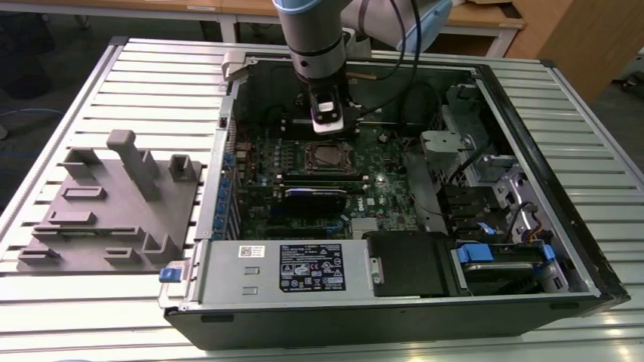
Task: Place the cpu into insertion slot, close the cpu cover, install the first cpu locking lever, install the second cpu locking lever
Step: 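Install the first cpu locking lever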
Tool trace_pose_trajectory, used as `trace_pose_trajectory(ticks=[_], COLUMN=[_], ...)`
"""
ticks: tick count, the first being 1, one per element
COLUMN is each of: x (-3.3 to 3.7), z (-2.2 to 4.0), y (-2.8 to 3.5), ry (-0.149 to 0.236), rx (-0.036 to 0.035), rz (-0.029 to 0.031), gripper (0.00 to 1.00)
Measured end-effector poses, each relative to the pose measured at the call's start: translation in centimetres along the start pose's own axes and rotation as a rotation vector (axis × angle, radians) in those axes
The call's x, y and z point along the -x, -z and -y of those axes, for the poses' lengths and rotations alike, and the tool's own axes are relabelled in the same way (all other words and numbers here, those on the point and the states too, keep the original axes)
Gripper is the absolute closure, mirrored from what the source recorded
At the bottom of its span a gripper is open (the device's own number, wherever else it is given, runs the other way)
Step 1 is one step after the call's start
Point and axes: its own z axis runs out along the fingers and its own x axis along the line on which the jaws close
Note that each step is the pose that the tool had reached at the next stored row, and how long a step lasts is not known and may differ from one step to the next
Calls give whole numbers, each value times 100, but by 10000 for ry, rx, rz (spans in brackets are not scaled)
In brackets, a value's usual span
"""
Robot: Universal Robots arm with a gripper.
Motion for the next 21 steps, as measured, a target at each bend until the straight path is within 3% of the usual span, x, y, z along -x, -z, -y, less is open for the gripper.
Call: trace_pose_trajectory(ticks=[14, 21], x=[-25, -26], z=[9, 12], y=[1, -10], ry=[6, 16], rx=[18, 53], rz=[32, 96], gripper=[90, 90])
